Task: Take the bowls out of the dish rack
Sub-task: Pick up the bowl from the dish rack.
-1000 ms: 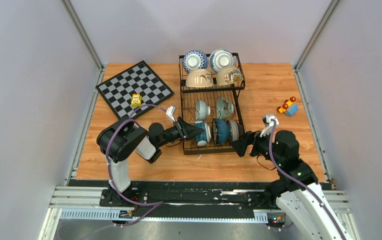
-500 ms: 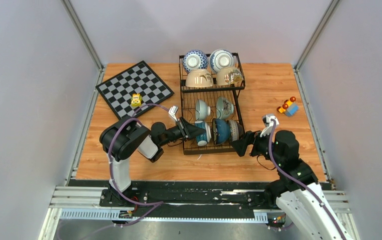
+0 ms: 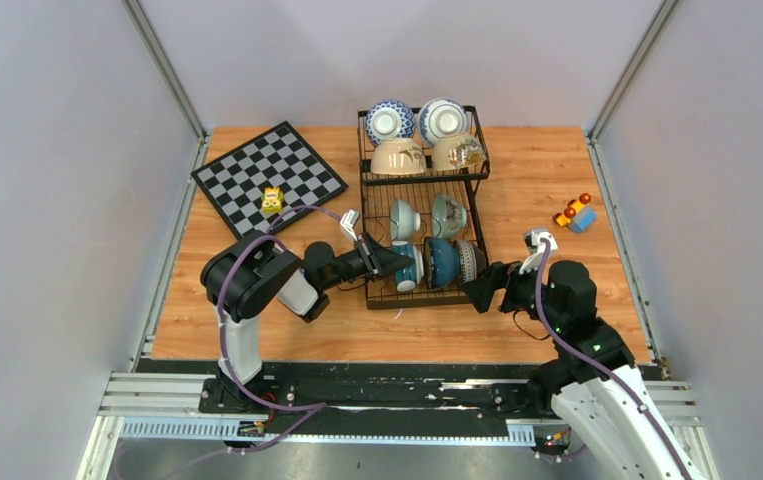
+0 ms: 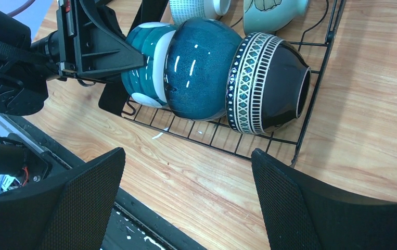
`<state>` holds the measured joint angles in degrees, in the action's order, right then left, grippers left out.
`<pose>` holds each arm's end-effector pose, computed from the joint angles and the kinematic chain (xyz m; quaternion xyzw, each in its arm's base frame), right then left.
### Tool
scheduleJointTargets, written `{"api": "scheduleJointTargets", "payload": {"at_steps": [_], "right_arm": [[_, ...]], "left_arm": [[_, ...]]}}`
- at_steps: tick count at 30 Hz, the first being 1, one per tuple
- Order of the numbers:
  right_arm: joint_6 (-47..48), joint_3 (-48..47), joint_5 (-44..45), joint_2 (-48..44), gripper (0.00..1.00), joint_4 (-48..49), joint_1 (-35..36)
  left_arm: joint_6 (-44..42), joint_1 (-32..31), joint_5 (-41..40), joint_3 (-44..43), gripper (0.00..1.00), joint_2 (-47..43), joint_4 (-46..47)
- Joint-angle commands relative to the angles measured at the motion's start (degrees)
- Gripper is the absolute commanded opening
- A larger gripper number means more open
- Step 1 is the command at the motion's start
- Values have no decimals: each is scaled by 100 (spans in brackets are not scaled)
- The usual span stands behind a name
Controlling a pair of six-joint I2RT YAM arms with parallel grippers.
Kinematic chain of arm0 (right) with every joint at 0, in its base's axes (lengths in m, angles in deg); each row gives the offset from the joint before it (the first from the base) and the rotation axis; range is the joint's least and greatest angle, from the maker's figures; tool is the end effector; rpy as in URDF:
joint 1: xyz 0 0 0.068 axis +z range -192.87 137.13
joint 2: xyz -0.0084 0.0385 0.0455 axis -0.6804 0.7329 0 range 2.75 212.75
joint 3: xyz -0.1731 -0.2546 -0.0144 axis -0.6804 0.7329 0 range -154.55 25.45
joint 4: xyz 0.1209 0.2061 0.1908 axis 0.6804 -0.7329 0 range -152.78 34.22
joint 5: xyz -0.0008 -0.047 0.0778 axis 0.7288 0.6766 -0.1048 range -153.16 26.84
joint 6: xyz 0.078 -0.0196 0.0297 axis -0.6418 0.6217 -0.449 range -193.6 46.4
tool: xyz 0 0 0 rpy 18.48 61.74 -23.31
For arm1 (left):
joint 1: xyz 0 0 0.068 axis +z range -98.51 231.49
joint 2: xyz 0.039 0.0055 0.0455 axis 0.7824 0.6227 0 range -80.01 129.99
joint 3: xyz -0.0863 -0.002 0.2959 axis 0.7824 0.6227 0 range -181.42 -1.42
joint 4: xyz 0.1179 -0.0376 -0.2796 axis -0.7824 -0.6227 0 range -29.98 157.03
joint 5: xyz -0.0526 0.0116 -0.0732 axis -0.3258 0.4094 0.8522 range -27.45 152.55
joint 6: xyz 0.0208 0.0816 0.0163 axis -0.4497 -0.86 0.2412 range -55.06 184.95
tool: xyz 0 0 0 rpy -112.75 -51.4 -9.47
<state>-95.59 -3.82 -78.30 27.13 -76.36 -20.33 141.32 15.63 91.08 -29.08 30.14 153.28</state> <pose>0.1527 0.0848 0.2825 -0.0833 0.7896 0.3241 0.5143 0.2716 -0.2407 0.1233 -0.0606 0.6838 -0.6811 0.2546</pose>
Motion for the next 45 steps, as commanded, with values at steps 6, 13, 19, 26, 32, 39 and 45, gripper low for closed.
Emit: {"api": "scheduleJointTargets", "payload": {"at_steps": [6,13,19,26,32,39,45], "right_arm": [[74,99,90,-73,94,-8,118],[73,106,116,-80,94,-8,119],[62,124,120,-118,94,-8,116],[29,146,129,-177,95,-8,117],[5,155,161,-179,95,-8,112],[-360,227,693,-50,92,-25,115],[-570,234,947,173,91,7,118]], "left_arm": [[39,-22,180,-425,0,-356,576],[99,-20,229,-481,0,-705,576],[127,-23,254,-541,0,-950,576],[102,-18,331,-644,0,-1084,576],[74,-21,404,-685,0,-1193,576],[-9,-19,441,-575,0,-924,570],[-129,-20,541,-582,0,-547,575]]}}
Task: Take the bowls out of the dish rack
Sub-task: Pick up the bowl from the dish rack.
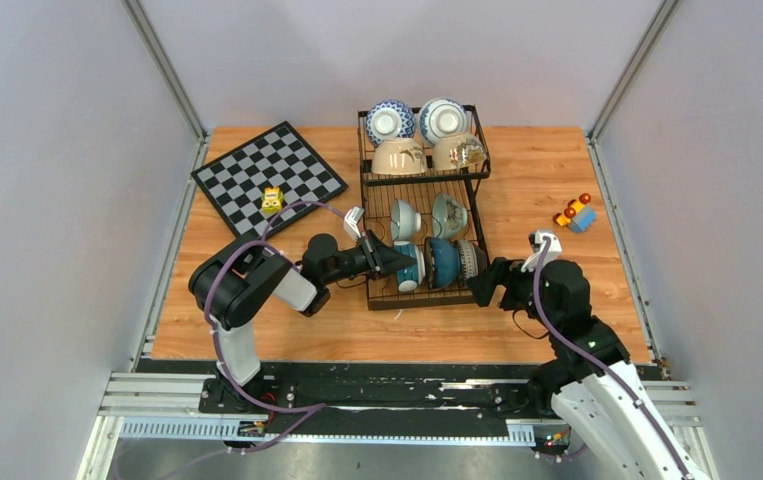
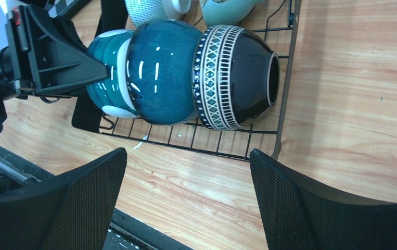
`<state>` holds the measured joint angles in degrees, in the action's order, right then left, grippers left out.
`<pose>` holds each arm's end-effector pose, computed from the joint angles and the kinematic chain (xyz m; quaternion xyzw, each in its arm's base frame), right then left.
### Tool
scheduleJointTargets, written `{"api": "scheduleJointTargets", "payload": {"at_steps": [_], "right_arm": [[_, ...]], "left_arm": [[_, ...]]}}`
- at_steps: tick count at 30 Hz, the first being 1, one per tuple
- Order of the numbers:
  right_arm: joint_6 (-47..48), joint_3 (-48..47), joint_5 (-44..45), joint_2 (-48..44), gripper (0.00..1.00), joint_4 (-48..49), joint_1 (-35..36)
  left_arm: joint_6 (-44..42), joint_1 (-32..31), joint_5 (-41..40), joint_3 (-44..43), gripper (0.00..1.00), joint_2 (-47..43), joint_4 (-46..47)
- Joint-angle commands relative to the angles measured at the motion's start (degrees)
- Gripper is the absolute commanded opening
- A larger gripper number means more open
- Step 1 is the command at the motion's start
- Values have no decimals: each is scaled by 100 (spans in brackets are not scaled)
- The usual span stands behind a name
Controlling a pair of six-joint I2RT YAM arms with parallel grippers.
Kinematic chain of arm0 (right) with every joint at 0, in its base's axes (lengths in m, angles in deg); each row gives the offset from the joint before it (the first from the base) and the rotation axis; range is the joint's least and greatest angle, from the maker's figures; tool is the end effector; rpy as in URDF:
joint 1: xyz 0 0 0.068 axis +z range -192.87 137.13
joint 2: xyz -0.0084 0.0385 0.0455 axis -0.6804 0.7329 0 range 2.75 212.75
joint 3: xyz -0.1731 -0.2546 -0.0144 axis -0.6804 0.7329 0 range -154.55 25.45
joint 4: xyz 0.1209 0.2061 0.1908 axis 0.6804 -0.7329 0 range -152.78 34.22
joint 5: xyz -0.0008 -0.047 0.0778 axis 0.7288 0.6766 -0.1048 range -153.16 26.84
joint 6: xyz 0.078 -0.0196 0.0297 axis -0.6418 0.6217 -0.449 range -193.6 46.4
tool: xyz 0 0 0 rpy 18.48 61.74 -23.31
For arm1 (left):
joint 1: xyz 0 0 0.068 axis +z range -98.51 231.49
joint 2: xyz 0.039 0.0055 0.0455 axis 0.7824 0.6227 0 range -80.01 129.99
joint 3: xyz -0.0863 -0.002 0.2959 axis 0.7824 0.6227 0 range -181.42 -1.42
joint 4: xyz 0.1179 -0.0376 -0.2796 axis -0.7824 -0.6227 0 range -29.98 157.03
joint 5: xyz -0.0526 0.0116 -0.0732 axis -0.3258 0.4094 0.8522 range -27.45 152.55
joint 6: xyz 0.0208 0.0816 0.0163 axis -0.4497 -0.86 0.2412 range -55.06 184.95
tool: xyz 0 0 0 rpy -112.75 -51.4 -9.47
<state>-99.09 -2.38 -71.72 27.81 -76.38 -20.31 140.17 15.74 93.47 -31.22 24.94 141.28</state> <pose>0.1601 0.0787 0.2694 -0.0233 0.8067 0.2943 0.5119 0.2769 -0.2470 0.1349 -0.0559 0.7097 -0.6647 0.2266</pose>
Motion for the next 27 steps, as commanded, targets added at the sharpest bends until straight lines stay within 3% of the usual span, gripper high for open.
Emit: {"api": "scheduleJointTargets", "payload": {"at_steps": [1,5,10,13,23,27], "right_arm": [[-227,84,285,124,91,12,116],[-202,95,276,85,91,12,115],[-153,83,293,5,91,-43,113],[-114,54,315,-30,92,-99,114],[-69,15,267,-139,92,-197,113],[-61,6,275,-170,92,-215,111]], "left_arm": [[-16,-30,342,-387,0,39,1774],[-40,-37,389,-386,8,63,1776],[-25,-28,360,-306,41,1,1781],[-34,-24,300,-187,54,6,1776],[-212,37,154,293,64,-61,1701],[-497,127,118,438,65,-297,1224]]}}
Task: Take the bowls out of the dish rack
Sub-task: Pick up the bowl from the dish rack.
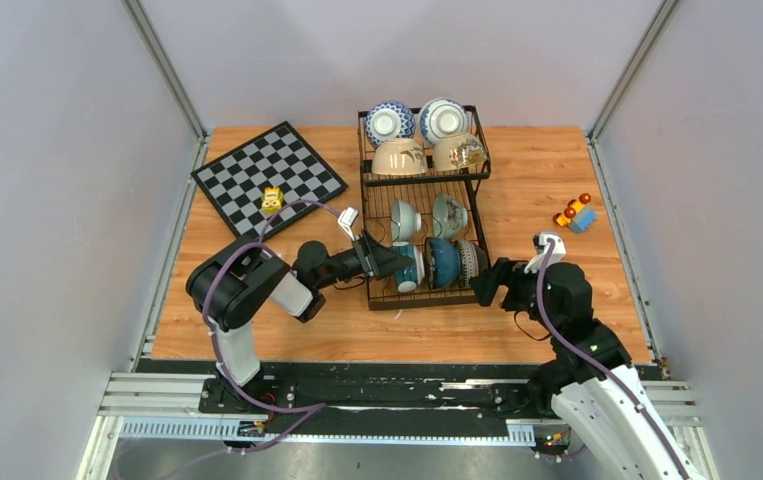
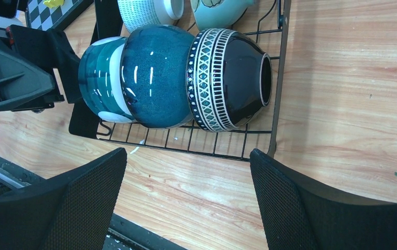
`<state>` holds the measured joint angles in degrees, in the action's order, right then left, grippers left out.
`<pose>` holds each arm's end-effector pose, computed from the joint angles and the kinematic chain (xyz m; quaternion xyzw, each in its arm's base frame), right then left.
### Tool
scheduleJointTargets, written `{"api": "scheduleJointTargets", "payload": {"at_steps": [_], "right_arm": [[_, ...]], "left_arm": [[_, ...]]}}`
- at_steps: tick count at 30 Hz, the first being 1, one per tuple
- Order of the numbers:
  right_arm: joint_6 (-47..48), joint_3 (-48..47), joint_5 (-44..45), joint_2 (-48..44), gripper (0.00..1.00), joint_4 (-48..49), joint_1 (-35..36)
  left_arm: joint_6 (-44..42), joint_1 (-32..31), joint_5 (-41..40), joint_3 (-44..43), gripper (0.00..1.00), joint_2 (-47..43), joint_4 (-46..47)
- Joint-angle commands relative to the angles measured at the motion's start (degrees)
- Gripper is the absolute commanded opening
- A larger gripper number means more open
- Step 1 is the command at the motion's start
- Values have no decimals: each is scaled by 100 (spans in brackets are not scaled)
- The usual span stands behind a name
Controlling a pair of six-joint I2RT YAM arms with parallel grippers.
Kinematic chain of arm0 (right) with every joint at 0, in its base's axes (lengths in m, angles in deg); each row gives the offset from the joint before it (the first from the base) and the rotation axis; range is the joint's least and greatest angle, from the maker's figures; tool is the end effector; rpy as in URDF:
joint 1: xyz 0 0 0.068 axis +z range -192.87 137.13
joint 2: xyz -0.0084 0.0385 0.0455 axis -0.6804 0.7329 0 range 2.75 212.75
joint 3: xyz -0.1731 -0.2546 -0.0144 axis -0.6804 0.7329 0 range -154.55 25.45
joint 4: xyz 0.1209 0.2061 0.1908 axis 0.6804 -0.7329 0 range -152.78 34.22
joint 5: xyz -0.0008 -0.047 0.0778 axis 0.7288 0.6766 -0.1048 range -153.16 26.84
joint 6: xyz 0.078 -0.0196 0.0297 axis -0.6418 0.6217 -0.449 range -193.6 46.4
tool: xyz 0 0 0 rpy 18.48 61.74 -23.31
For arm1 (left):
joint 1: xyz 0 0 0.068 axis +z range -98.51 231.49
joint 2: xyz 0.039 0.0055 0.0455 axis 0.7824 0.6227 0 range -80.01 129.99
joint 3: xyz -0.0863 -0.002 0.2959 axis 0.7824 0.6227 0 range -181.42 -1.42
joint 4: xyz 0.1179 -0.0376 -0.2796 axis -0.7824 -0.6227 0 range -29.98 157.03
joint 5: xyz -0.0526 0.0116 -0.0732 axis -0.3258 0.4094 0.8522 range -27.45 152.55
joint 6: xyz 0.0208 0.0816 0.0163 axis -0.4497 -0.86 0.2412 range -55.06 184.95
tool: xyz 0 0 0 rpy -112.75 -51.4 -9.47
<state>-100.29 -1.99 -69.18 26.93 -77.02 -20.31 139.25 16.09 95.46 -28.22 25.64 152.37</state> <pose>0.1593 0.0748 0.2671 -0.0017 0.8084 0.2833 0.5160 0.2639 -0.2378 0.1437 -0.0134 0.6726 -0.6935 0.2577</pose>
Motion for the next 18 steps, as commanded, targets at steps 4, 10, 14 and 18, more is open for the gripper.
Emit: {"api": "scheduleJointTargets", "payload": {"at_steps": [4,10,14,18], "right_arm": [[75,-34,23,-109,92,-168,114],[89,1,14,-146,92,-179,108],[86,15,1,-171,92,-185,111],[97,28,-22,-210,92,-186,114]], "left_arm": [[-764,100,-120,201,65,-632,-605],[-947,103,-116,319,62,-793,-913],[-858,111,-46,398,55,-703,-715],[-694,120,14,422,49,-554,-407]]}}
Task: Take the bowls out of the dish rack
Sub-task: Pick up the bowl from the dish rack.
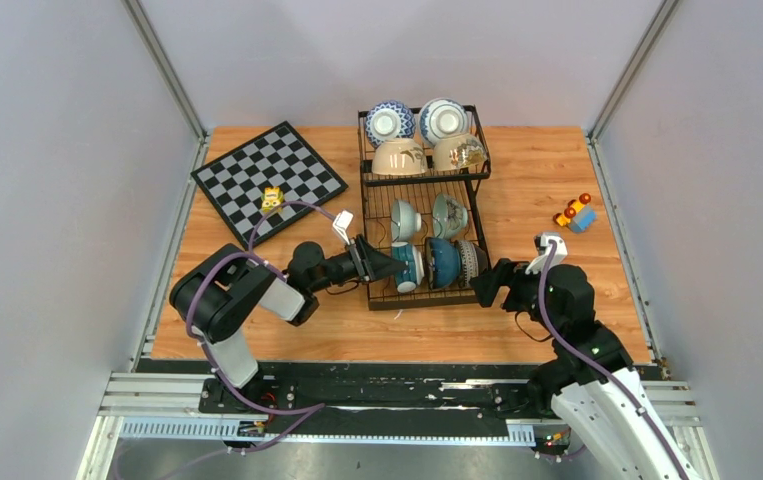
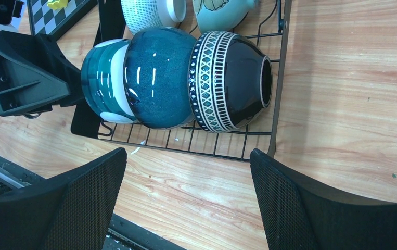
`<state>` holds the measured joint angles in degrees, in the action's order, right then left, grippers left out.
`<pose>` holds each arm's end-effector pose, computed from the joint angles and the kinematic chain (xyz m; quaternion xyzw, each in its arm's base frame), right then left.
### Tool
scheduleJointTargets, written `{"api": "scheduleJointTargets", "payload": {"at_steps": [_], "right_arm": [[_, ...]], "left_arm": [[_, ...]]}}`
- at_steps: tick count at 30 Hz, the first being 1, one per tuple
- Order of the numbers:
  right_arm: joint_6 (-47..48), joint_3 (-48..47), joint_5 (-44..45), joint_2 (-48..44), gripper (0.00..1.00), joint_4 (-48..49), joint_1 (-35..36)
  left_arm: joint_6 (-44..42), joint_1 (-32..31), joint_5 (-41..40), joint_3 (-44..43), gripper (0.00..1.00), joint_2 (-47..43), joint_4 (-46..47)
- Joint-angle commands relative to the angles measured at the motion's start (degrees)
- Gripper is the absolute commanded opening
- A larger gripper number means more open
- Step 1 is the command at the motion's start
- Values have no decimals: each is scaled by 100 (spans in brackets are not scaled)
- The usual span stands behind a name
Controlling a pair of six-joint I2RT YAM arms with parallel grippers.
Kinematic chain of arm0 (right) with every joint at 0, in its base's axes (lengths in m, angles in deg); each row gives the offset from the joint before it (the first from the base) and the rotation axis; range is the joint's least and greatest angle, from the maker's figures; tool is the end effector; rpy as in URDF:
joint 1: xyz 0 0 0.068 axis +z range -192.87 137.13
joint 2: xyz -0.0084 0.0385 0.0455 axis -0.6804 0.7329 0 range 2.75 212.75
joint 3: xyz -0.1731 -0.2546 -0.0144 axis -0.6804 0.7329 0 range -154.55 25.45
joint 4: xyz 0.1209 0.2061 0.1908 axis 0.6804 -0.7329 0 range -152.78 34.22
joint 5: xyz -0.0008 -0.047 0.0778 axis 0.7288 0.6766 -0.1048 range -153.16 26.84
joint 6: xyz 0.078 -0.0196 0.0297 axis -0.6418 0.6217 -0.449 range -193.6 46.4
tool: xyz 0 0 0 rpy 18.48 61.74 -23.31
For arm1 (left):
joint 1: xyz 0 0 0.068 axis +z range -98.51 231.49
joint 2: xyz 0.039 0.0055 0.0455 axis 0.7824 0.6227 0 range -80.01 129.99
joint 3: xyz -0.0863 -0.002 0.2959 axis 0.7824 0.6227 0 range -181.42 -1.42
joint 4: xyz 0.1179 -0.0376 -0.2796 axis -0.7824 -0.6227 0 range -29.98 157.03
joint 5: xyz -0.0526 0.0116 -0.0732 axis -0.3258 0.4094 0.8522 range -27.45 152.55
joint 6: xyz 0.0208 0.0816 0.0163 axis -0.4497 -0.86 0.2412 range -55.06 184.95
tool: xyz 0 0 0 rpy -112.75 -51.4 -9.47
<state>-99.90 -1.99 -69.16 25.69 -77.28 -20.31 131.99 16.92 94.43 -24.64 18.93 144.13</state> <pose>0.1560 0.0734 0.2698 -0.0049 0.8033 0.2840 0.5234 0.2532 -0.2228 0.1457 0.0009 0.6999 -0.6544 0.2862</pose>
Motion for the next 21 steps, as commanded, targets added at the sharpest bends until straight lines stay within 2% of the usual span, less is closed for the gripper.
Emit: {"api": "scheduleJointTargets", "payload": {"at_steps": [1,4,10,16,18,21], "right_arm": [[61,28,-31,-95,92,-166,116],[71,35,-41,-114,92,-177,116],[85,55,-46,-123,92,-187,116],[108,63,-33,-113,93,-188,115],[116,62,-29,-121,93,-188,116],[124,72,-33,-123,93,-188,116]], "left_arm": [[70,38,117,68,48,152,486],[119,54,119,93,48,207,598],[9,155,92,248,57,170,459],[-8,174,93,310,59,227,486],[-2,177,86,318,58,240,528],[3,180,123,323,51,246,561]]}}
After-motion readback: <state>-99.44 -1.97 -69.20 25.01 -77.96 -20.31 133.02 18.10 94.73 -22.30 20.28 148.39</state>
